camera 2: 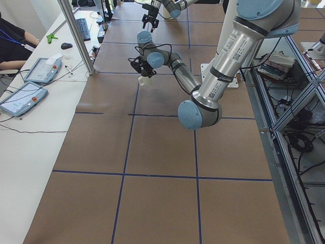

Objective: Left arm hands cup to right arm to dump lemon

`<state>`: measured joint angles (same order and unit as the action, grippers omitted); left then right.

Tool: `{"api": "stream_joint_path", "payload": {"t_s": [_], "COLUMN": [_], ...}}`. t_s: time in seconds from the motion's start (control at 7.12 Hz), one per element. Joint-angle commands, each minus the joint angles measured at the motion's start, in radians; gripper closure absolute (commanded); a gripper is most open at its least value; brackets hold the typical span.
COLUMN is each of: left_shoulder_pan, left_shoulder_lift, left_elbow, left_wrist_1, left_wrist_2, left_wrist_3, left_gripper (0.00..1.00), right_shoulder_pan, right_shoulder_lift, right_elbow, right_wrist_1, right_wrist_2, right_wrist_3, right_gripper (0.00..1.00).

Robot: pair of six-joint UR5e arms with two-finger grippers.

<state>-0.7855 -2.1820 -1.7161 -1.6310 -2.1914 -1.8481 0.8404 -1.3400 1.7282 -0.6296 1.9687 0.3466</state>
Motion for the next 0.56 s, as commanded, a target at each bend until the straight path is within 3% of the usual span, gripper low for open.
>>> {"api": "stream_joint_path", "payload": {"t_s": [0.0, 0.14, 0.42], "left_shoulder_pan": [0.034, 0.045, 0.068], "left_shoulder_lift": [-0.085, -0.100, -0.136], "left_elbow": [0.043, 0.043, 0.043], "left_wrist_1": [0.005, 0.005, 0.003], "left_wrist_2": [0.007, 0.007, 0.007], "left_wrist_3": [-0.063, -0.092, -0.150], "left_gripper": [1.00, 1.00, 1.00], "right_shoulder_pan": [-0.191, -0.261, -0.433], "right_shoulder_lift": [0.095, 0.120, 0.146], "right_elbow": [-0.019, -0.027, -0.025], "right_wrist_1": [0.184, 0.183, 0.224], "right_wrist_2": [-0.297, -0.376, -0.659], "right_wrist_3": [0.101, 0.098, 0.101], "right_gripper": [0.01, 0.01, 0.01]}}
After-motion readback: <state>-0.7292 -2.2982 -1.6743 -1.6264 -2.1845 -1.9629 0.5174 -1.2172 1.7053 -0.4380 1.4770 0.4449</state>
